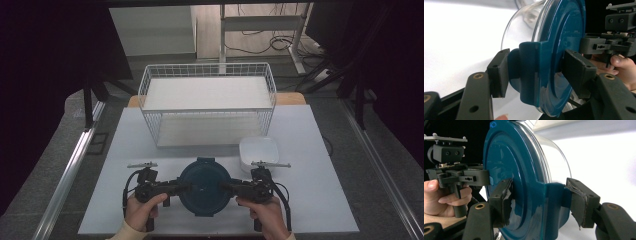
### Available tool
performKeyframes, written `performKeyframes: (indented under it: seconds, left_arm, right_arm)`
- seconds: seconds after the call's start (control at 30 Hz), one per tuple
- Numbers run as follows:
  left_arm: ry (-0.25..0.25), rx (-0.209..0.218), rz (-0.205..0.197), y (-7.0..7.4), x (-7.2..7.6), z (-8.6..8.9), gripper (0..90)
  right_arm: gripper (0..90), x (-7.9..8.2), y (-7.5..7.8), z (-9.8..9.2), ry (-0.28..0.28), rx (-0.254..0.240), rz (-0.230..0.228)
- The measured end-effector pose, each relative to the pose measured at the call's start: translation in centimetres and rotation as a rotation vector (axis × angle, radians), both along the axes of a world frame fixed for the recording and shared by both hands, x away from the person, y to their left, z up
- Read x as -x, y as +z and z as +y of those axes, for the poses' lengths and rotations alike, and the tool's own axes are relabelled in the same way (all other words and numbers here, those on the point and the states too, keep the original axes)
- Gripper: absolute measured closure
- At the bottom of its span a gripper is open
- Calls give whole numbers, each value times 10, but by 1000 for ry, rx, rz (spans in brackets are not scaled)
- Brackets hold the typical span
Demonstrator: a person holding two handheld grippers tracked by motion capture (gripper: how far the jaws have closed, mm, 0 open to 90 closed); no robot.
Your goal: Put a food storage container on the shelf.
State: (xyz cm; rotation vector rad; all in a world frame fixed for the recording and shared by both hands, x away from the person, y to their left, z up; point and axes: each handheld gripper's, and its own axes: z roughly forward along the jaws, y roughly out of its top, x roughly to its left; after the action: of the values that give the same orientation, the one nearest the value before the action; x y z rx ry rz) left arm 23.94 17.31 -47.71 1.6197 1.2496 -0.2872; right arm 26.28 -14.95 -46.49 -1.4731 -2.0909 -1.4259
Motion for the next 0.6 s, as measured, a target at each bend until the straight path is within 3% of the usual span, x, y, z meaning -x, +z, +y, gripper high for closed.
performKeyframes:
  seconds: [0.2,0.6]
  left_arm:
    - [5,0,-22,13,-3,2,410]
    - [3,1,-47,41,-25,5,410]
  right_arm:
    - [396,-4,15,2,9,3,-24]
    - [396,-27,46,6,23,19,-61]
